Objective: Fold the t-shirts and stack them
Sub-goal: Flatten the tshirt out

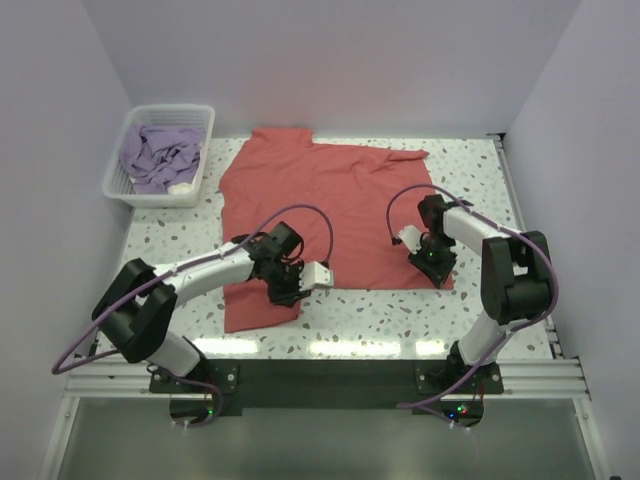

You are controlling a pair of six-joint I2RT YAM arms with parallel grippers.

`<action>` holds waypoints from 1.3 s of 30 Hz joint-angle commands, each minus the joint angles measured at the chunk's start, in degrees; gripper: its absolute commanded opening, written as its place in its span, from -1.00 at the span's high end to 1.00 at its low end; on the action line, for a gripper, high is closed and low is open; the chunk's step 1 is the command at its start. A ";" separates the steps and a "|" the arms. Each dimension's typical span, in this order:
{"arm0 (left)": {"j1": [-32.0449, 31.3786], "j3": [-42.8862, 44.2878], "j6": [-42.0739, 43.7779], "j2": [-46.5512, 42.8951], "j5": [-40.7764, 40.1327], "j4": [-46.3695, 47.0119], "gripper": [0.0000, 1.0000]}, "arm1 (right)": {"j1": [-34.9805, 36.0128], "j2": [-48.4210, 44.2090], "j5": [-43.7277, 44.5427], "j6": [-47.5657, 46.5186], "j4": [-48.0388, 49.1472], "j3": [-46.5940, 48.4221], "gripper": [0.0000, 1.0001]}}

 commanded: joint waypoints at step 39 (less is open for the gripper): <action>23.13 -0.60 11.96 -6.24 4.14 -26.34 0.57 | -3.54 -11.87 -2.77 -10.90 -12.53 -2.79 0.54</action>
